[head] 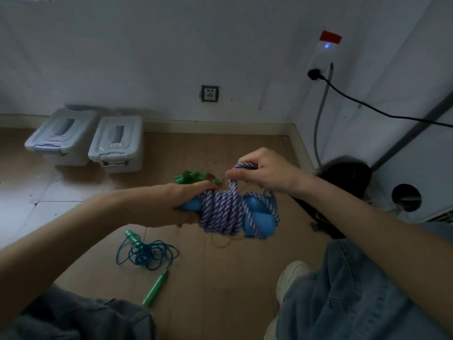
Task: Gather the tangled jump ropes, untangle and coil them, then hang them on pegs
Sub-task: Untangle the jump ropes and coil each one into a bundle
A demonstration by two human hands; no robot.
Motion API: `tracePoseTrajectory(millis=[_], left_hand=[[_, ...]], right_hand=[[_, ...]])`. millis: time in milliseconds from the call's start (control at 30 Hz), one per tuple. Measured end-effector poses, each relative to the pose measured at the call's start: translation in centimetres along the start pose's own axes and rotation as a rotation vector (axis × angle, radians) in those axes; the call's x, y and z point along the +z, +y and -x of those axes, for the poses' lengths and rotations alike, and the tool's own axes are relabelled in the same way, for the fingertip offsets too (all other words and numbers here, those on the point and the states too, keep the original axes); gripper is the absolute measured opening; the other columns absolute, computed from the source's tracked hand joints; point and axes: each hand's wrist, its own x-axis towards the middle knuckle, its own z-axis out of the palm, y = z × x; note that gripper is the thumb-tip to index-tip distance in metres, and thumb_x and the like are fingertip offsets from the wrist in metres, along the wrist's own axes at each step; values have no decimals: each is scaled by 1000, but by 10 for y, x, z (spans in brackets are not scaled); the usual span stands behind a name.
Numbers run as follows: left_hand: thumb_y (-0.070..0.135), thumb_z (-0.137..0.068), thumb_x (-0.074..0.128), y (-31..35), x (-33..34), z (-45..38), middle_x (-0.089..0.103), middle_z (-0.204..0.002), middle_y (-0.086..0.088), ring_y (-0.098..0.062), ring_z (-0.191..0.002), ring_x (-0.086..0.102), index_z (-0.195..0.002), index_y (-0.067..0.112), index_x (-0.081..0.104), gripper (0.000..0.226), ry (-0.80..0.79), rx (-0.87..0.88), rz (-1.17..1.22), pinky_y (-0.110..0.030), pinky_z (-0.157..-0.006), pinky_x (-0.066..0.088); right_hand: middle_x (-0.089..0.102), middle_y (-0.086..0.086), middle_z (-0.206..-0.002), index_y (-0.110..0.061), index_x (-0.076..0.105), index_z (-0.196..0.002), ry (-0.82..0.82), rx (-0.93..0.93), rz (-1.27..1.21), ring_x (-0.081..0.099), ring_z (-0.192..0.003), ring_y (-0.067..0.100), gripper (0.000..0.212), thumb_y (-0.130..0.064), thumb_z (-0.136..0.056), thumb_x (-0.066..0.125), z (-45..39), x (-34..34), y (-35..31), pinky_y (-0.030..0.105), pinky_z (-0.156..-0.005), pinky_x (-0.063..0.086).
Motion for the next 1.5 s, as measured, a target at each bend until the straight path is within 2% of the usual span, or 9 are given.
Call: tracePoseTrajectory(millis=[333,467,567,633,733,933,1300,1400,1500], left_hand=[[16,-82,58,-1,-5,9,62,-102,4,-14,-94,63,-120,31,50,41,306,193,777,-22,-79,51],[15,-78,58,-11,-10,-1,63,-103,-8,-12,-83,69,-106,21,59,29,629,-58,1180,-20,-65,54],[9,-86,56,-12,3,-13,60,-96,-7,-13,-75,66,-109,8,47,25,582,-309,805,-22,-60,57],[8,-87,56,-8,11,-15,60,-94,-5,-10,-72,66,-104,12,44,22,488,-320,650,-22,-60,57],[3,-84,58,-8,10,-12,58,-109,-4,-13,-86,66,-114,17,41,37,401,-184,517,-25,-70,56],[21,-71,75,-6,1,-5,64,-108,10,-7,-96,63,-119,40,49,58,86,-76,699,-17,-77,52],[67,-68,58,10,16,-31,67,-82,7,-1,-70,63,-97,26,61,51,331,-153,101,-17,-62,50],[62,-66,58,1,14,-27,69,-89,2,-13,-78,67,-101,27,62,50,371,-229,403,-24,-70,54],[58,-61,62,-6,9,-23,71,-87,5,-14,-80,69,-94,37,62,40,412,-205,628,-28,-69,57]], right_hand=[[61,-6,-56,-18,61,-66,-327,213,-959,51,-38,2,30,-44,-79,63,7,-3,4,13,-35,39],[51,-7,-56,-28,55,-61,-125,178,-349,37,-38,4,36,-42,-92,45,8,5,-2,23,-39,27],[48,-4,-87,-16,50,-71,86,-125,692,43,-69,8,35,-43,-92,46,6,10,-7,26,-58,32],[46,6,-109,-8,59,-78,155,-295,861,42,-95,15,34,-41,-88,55,9,6,-9,25,-72,33],[47,13,-128,-3,63,-82,67,-297,566,44,-116,23,33,-35,-89,57,9,-3,-14,28,-89,37],[62,15,-91,3,64,-87,149,-324,340,59,-81,25,29,-25,-90,56,3,5,-18,38,-74,46],[59,7,-84,-1,63,-74,248,-118,247,55,-75,17,35,-34,-83,65,-8,16,-15,26,-68,44],[65,-4,-90,-12,66,-65,330,77,-168,60,-86,13,21,-30,-74,73,-8,-2,-8,12,-71,48],[69,10,-108,-13,75,-79,67,148,-753,61,-109,25,18,-29,-73,69,-2,-13,-5,26,-90,52]])
